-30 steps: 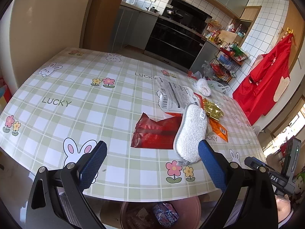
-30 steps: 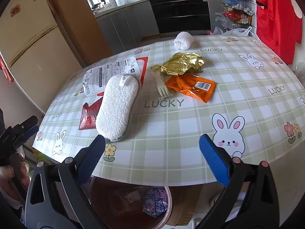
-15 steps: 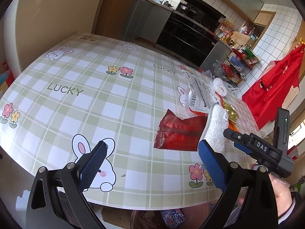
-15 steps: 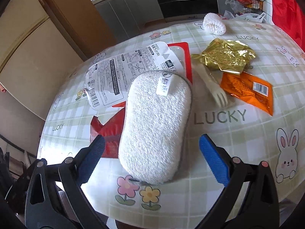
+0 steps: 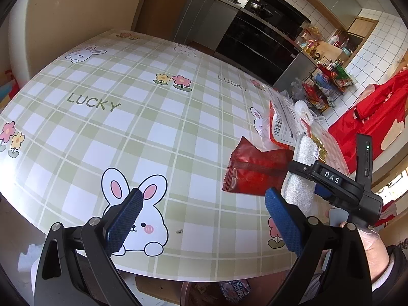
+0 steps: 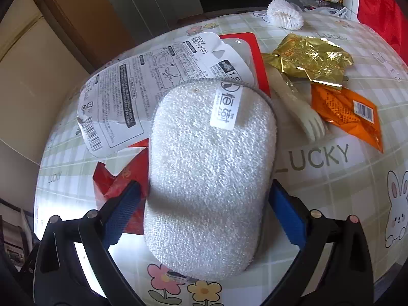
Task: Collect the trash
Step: 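Reach the right tool to the white sponge and grasp it, then grasp the red snack packet with the left tool while the right tool holds the sponge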
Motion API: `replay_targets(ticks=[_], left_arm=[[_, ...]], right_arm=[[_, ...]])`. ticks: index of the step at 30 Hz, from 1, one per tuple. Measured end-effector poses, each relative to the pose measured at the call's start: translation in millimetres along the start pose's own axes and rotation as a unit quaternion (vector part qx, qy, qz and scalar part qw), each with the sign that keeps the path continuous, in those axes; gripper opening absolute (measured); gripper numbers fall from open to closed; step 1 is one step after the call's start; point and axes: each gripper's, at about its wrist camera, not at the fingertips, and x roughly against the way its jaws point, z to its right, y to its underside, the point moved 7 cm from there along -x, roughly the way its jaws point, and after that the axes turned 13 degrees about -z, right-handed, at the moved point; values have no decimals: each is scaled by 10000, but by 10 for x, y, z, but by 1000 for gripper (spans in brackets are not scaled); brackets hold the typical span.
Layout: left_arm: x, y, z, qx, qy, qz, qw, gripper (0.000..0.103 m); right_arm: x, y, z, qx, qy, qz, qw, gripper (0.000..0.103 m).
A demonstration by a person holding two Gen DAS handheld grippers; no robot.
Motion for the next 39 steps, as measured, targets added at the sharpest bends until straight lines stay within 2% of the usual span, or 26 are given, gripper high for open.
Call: replay_targets(ticks=[1, 12, 24, 29, 34, 39], left_arm=[[-11, 10, 18, -26, -2, -17, 10000, 94], [-73, 22, 231, -281, 27, -147, 9995, 94], [-264, -61, 724, -878, 188, -345, 9954, 94], [-442, -183, 979, -1446, 283, -421, 9882, 94], [-587, -352, 1170, -2275, 328, -566, 9716, 94], [-659, -573, 1205, -2491, 460, -637, 9653, 94]], right_arm=[[15, 1, 8, 27, -14, 6, 10000, 87], [388, 154, 315, -69, -538, 291, 9981, 87], [734, 290, 711, -33, -531, 642, 9965, 87], [792, 341, 780, 12, -550, 702, 9960, 87], [843, 375, 917, -131, -596, 752, 9953, 87], [876, 390, 1034, -272, -607, 787, 9947, 87]])
